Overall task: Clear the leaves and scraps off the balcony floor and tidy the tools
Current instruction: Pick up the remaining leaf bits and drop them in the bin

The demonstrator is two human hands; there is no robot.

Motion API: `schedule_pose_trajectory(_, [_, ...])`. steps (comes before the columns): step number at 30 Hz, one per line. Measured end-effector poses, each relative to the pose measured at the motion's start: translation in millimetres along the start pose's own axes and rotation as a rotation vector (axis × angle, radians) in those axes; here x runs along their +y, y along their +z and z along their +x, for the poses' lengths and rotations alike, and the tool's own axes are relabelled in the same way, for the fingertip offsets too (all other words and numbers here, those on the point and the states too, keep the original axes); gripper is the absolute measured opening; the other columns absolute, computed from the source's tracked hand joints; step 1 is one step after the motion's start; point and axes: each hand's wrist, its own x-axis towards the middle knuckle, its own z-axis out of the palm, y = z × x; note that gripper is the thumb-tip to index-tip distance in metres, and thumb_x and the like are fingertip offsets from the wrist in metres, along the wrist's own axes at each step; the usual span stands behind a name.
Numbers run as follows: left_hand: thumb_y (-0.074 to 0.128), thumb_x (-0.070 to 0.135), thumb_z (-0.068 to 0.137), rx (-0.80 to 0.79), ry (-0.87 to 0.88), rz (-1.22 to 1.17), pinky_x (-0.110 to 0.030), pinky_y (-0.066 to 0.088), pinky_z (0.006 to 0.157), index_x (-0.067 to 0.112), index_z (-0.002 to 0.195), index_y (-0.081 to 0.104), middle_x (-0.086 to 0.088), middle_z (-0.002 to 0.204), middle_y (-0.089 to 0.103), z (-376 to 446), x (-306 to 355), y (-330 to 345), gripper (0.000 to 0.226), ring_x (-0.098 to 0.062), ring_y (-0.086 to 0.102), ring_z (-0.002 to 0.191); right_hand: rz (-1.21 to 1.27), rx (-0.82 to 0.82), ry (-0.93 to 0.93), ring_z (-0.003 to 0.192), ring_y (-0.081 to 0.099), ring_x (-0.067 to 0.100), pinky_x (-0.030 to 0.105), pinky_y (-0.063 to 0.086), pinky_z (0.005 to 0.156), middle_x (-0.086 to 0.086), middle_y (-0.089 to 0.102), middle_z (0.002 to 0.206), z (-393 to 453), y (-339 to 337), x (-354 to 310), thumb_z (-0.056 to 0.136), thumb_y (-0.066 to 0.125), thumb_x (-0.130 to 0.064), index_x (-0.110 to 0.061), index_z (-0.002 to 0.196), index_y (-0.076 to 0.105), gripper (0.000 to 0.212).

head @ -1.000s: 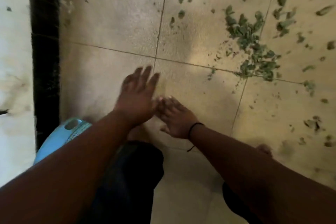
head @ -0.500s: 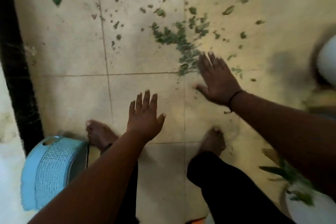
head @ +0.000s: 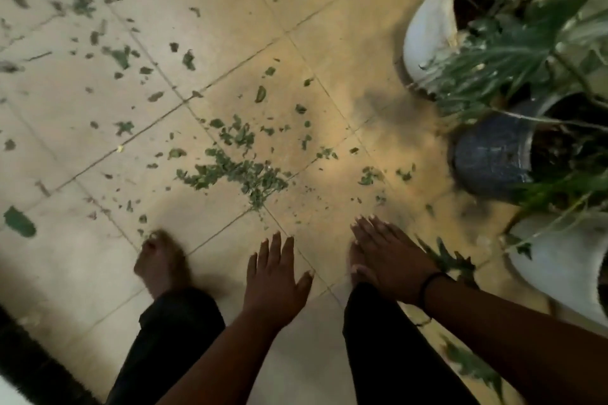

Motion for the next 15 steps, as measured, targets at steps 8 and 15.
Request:
schedule_pose_trajectory(8, [0.034, 0.059, 0.097, -0.014, 0.086, 0.095, -0.045, 0.006, 0.121, 0.02, 0.157, 0.005, -0.008, 0.165, -0.006, 5.0, -80.6, 16.9, 0.078, -0.028, -0.002, 0.151, 0.405, -0.077, 0.388, 0.149, 0.009, 0.028, 0.037, 0.012, 0.118, 0.009, 0.012, 0.162, -5.7, 75.7, -78.8, 0.069, -0.012, -0.086, -0.016, 0.155, 0.011, 0.114])
schedule_pose_trajectory(15, [0.035, 0.059, 0.097, -0.012, -0.016, 0.229, -0.047, 0.007, 0.12, 0.018, 0.158, 0.004, -0.01, 0.165, -0.004, 32.9, -114.1, 38.5, 0.079, -0.031, -0.001, 0.151, 0.608, 0.052, 0.625, 0.143, 0.026, 0.029, 0.038, 0.026, 0.115, 0.011, 0.029, 0.156, 21.4, 121.8, -79.7, 0.095, 0.037, -0.062, -0.012, 0.152, 0.024, 0.077])
